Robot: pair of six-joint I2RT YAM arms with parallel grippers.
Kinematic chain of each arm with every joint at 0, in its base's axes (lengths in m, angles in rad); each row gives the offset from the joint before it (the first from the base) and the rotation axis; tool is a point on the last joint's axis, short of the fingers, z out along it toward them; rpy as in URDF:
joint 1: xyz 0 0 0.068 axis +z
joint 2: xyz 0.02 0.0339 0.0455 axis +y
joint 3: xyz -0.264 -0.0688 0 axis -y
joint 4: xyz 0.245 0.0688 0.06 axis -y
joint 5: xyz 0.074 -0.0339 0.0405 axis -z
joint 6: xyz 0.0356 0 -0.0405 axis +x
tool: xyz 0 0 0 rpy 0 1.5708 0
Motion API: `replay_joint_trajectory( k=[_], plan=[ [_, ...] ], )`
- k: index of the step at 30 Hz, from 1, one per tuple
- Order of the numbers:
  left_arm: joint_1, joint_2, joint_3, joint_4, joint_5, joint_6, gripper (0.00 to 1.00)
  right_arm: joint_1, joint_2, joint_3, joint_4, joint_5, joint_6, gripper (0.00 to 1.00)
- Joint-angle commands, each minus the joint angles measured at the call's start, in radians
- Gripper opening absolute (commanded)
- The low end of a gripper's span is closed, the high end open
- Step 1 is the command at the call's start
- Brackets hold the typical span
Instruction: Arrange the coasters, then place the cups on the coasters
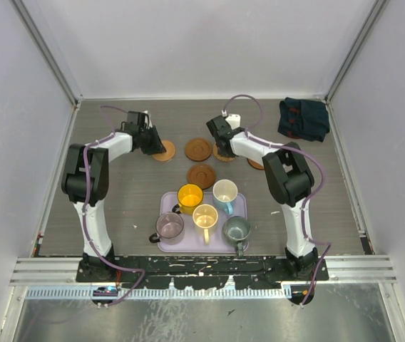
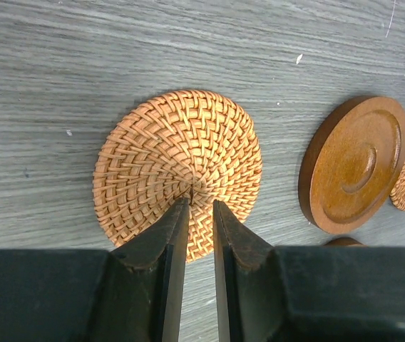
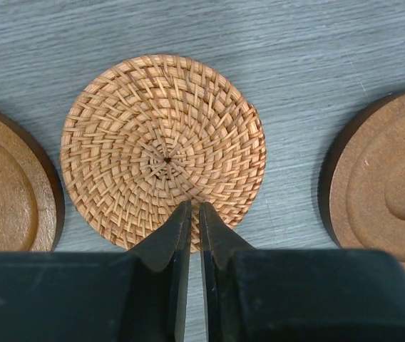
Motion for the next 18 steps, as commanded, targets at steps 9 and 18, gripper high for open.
replay_joint_trajectory(
  k=[9, 18],
  plan=[
    [0.012, 0.062, 0.037, -0.020, 0.037, 0.013, 0.24, -0.056, 0.082, 0.005, -0.096, 0.012, 0.028, 0.16],
    [0.010, 0.073, 0.036, -0.002, 0.069, 0.011, 0.29, -0.073, 0.066, 0.001, -0.078, -0.009, 0.011, 0.16]
  ],
)
